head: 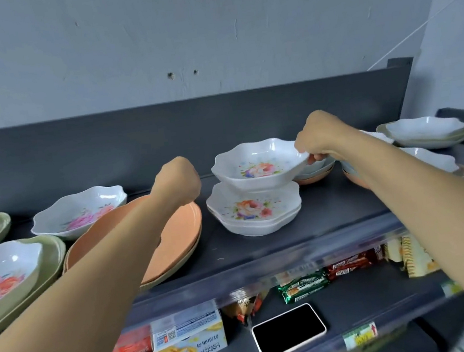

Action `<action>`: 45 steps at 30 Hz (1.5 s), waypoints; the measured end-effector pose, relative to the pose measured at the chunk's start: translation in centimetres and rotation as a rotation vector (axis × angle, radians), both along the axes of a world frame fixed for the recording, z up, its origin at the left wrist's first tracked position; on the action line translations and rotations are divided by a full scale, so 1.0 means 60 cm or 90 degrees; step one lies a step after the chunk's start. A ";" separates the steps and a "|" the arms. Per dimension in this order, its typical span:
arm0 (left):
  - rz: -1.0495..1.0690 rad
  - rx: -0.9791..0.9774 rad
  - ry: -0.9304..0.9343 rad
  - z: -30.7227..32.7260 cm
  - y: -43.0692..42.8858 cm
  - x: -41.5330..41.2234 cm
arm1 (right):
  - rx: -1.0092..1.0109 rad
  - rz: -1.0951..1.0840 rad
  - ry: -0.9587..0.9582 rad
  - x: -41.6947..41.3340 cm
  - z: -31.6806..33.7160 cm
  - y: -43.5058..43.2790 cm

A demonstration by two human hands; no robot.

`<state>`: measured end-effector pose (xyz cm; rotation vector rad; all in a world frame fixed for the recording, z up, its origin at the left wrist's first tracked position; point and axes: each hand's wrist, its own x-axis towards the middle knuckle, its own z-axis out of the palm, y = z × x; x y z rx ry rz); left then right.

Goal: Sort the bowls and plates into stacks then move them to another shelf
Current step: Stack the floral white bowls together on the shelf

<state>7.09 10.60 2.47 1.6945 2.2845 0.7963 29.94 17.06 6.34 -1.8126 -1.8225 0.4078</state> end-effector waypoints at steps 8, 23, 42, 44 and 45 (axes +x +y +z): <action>-0.045 0.023 -0.026 0.000 -0.012 0.002 | -0.113 0.020 -0.052 -0.013 -0.034 -0.034; -0.154 0.026 0.087 -0.009 0.024 0.033 | 0.040 -0.138 -0.028 0.079 -0.054 -0.009; -0.021 -0.116 0.167 -0.009 0.214 0.220 | -0.044 -0.120 -0.280 0.373 -0.075 0.133; 0.002 -0.135 0.172 -0.013 0.220 0.226 | -0.066 -0.099 -0.297 0.388 -0.081 0.144; 0.011 -0.134 0.169 -0.014 0.223 0.229 | -0.075 -0.091 -0.304 0.393 -0.083 0.149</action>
